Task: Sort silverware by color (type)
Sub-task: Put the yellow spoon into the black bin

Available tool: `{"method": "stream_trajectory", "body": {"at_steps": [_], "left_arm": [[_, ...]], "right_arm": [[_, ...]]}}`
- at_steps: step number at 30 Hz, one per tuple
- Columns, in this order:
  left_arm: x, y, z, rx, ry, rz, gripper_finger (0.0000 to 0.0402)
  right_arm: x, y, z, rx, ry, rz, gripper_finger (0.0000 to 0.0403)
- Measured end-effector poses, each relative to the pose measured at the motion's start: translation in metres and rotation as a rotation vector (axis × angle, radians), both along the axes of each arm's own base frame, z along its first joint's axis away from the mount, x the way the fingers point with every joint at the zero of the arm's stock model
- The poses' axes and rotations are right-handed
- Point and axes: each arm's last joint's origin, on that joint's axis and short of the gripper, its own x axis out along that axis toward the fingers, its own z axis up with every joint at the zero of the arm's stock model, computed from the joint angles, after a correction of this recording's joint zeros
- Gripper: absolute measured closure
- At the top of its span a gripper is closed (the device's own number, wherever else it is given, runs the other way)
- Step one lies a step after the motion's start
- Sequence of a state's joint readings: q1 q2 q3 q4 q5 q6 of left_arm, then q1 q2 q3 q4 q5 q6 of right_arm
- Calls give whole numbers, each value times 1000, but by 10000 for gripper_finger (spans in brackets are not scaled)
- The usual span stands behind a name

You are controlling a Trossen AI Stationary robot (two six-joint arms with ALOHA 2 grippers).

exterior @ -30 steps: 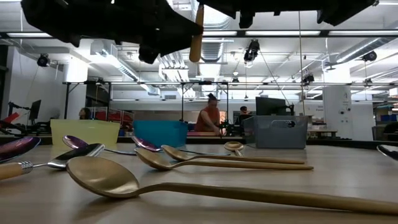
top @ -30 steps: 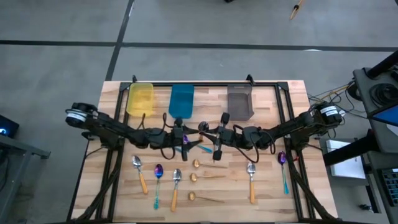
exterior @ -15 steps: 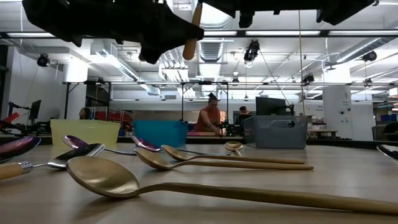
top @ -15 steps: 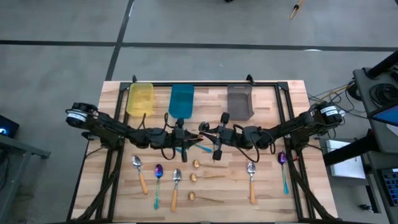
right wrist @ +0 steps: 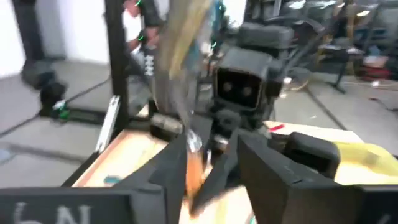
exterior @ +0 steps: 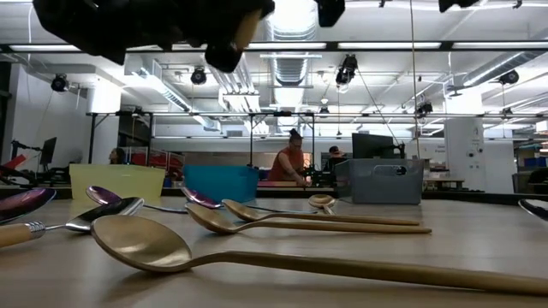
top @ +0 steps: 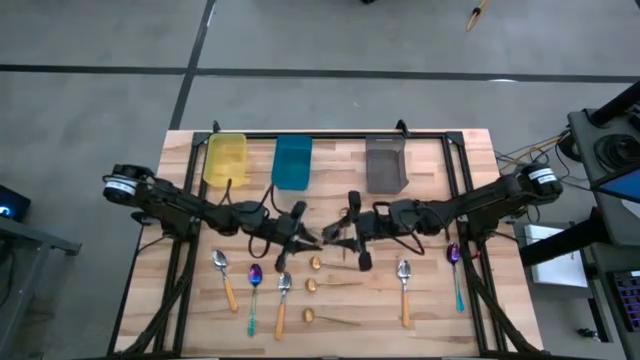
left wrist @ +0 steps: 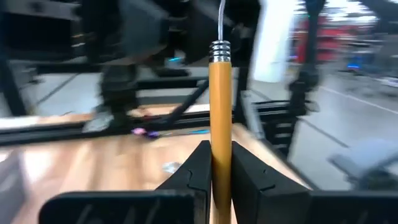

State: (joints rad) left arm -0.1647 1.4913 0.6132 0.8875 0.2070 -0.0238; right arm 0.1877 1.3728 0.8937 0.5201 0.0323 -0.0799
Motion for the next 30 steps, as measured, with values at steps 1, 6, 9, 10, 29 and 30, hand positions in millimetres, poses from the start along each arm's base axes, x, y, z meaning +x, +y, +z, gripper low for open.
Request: {"method": "stream_trajectory", "body": {"at_steps": [1,6,9,10,29,30], "left_arm": [[-1,0,2,1,-14,-42,387],[-10,-2,24,-34,-141,-256,387],[-14,-3,33,-47,-180,-311,387],[-14,-3,33,-47,-176,-326,387],[-11,5,26,-49,-134,-298,387],[-11,5,26,-49,-133,-298,387]], "right_arm": [[1,0,3,-20,17,6,256],[6,-3,29,-72,80,15,225],[11,1,40,-103,63,93,216],[11,2,43,-109,56,142,215],[74,18,49,-134,-4,322,220],[75,18,50,-135,-8,323,225]]}}
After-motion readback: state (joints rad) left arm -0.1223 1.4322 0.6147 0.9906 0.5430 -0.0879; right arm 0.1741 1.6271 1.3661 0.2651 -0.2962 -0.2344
